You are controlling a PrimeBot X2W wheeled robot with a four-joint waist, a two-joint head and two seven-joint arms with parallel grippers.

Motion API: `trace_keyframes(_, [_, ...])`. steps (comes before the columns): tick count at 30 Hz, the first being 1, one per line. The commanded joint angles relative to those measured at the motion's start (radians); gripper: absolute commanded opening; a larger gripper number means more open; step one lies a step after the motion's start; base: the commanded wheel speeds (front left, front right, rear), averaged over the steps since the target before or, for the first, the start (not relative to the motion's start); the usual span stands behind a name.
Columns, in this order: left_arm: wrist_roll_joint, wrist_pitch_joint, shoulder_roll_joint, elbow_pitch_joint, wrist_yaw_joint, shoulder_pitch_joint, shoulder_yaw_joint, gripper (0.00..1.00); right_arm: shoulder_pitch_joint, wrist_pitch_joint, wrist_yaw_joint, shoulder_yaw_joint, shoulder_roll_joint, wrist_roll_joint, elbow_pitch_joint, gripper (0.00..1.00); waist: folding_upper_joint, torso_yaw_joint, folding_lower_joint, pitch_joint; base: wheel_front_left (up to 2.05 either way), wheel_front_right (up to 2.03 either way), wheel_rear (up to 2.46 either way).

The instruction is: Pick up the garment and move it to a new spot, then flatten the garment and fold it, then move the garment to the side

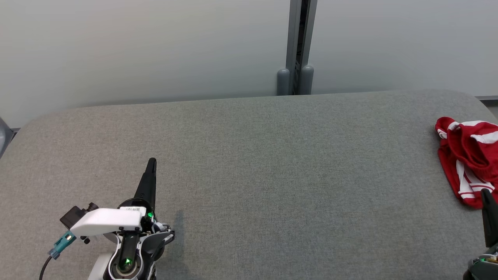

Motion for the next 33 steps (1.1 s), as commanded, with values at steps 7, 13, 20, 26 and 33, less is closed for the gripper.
trace_keyframes(7, [0.003, 0.002, 0.005, -0.001, -0.003, -0.008, 0.001, 0.0, -0.009, 0.005, 0.0, -0.002, -0.01, 0.007, -0.006, 0.0, -0.0001, 0.0, 0.0, 0.0, 0.0, 0.0, 0.0])
trace_keyframes(13, [0.003, 0.002, 0.005, -0.001, -0.003, -0.008, 0.001, 0.0, -0.009, 0.005, 0.0, -0.002, -0.01, 0.007, -0.006, 0.0, -0.0001, 0.0, 0.0, 0.0, 0.0, 0.0, 0.0])
trace_keyframes(20, [0.003, 0.002, 0.005, -0.001, -0.003, -0.008, 0.001, 0.0, -0.009, 0.004, 0.0, -0.002, -0.01, 0.007, -0.006, 0.0, -0.0001, 0.0, 0.0, 0.0, 0.0, 0.0, 0.0])
trace_keyframes(26, [0.003, 0.002, 0.005, -0.001, -0.003, -0.008, 0.001, 0.0, -0.009, 0.004, 0.0, -0.002, -0.01, 0.007, -0.006, 0.0, -0.0001, 0.0, 0.0, 0.0, 0.0, 0.0, 0.0])
trace_keyframes(33, [0.003, 0.002, 0.005, -0.001, -0.003, -0.008, 0.001, 0.0, -0.009, 0.004, 0.0, -0.002, -0.01, 0.007, -0.006, 0.0, -0.0001, 0.0, 0.0, 0.0, 0.0, 0.0, 0.0])
